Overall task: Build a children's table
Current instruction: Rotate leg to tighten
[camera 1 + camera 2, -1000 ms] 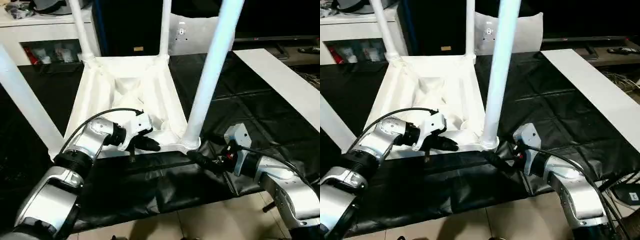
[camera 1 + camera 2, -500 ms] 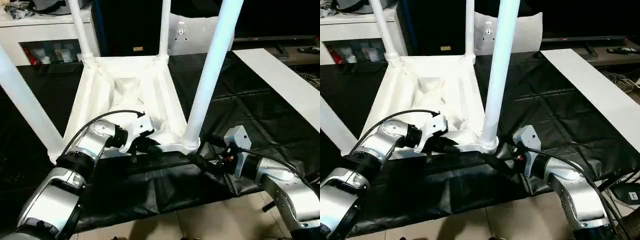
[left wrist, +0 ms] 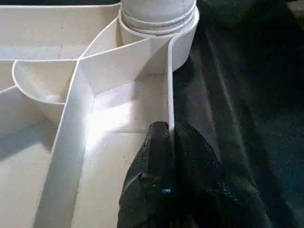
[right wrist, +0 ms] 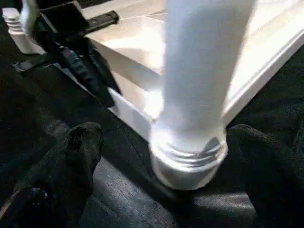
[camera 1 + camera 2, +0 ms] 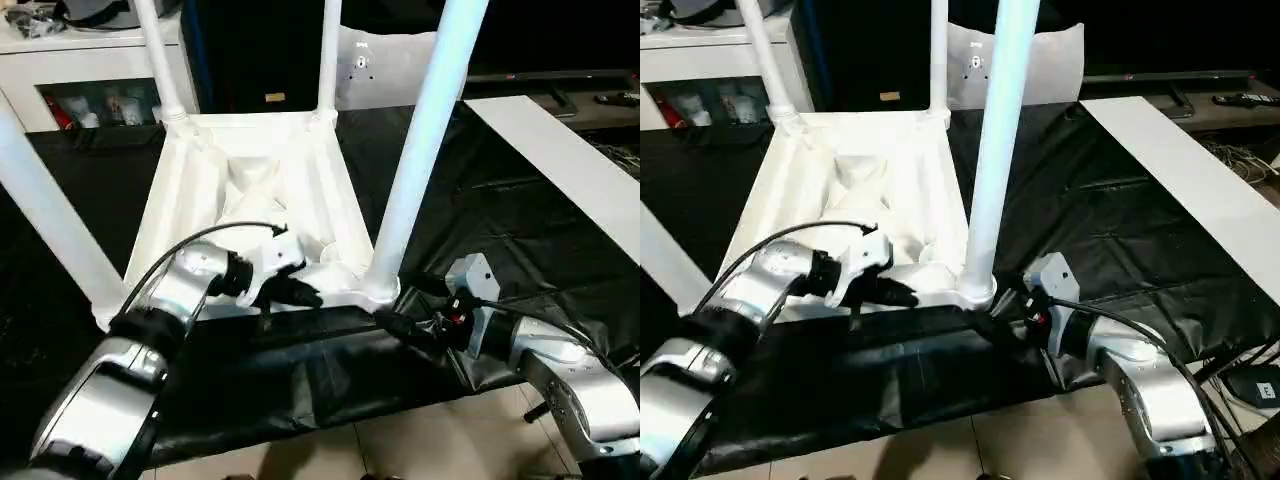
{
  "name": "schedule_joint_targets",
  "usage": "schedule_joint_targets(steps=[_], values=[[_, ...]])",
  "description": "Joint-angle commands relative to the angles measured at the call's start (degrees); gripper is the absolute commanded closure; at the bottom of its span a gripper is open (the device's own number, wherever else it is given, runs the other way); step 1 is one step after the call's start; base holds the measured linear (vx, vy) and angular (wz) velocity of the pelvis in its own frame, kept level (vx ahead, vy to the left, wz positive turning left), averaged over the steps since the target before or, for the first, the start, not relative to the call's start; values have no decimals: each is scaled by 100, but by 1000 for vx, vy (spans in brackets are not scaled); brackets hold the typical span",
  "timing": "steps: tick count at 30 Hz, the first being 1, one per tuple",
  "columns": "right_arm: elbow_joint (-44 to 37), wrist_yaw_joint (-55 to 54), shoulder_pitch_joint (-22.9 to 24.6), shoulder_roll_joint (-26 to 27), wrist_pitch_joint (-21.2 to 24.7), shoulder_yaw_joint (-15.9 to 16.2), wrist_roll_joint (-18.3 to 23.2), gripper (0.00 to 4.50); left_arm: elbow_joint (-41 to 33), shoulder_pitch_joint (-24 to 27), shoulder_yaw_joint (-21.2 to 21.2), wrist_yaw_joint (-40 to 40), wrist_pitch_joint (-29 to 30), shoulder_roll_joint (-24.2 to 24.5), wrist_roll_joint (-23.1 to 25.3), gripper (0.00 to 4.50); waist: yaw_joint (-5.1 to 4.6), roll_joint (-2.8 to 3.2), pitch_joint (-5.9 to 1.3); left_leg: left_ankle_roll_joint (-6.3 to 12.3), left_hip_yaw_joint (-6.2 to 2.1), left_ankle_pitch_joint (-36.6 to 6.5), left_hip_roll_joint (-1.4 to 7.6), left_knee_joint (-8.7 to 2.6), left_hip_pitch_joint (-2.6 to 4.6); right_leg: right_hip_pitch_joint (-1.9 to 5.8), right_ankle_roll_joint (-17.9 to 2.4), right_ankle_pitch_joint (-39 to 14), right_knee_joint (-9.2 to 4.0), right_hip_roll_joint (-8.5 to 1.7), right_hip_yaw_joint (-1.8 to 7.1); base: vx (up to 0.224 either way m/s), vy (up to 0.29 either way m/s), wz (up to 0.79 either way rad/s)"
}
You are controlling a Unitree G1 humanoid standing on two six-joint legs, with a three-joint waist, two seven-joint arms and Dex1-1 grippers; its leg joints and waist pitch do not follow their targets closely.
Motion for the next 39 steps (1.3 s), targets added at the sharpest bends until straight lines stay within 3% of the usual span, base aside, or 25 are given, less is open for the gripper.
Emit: schedule_joint_targets(steps=[1,7,8,15,21,31,36,39], values=[[53,185,-156,-129,-142,-37,28,0,-285,179,-244,-444,-94,83,38,443,5,-71,-397,406,-9,-370,240,-402,-70,404,-538,-1801,-392,-451,411,0,0,0],[265,1039,-381,-369,-247,224,159,0,-853,359,-400,-873,-177,253,-34,448,24,-62,-395,444,-4,-417,260,-401,-63,393,-650,-1801,-375,-453,420,0,0,0],[440,1240,-501,-358,-265,255,227,29,-983,404,-435,-948,-180,290,-35,450,33,-61,-393,444,-1,-431,265,-399,-54,386,-656,-1797,-378,-449,423,0,0,0],[973,2315,-989,-501,-202,630,320,77,-1466,502,-541,-1100,-57,387,7,450,119,-103,-418,473,6,-245,292,-380,-60,396,-847,-1467,-283,-450,440,0,0,0],[1062,2475,-1120,-526,-118,698,332,129,-1581,541,-560,-1084,50,407,-9,450,123,-98,-411,411,10,-298,272,-384,-60,394,-739,-1710,-324,-453,436,0,0,0],[1098,2802,-1330,-655,166,764,383,226,-1527,526,-500,-1036,151,463,-20,450,134,-115,-426,427,17,-191,267,-368,-68,397,-758,-1605,-297,-442,434,0,0,0],[1120,2779,-1325,-607,170,804,371,239,-1585,590,-397,-977,312,453,-132,450,132,-110,-429,426,15,-156,267,-366,-70,394,-752,-1591,-293,-439,435,0,0,0],[921,2368,-1233,-362,427,778,401,243,-1607,622,-236,-456,770,343,-117,450,105,-91,-421,375,13,-194,271,-374,-71,392,-756,-1615,-301,-433,431,0,0,0]])
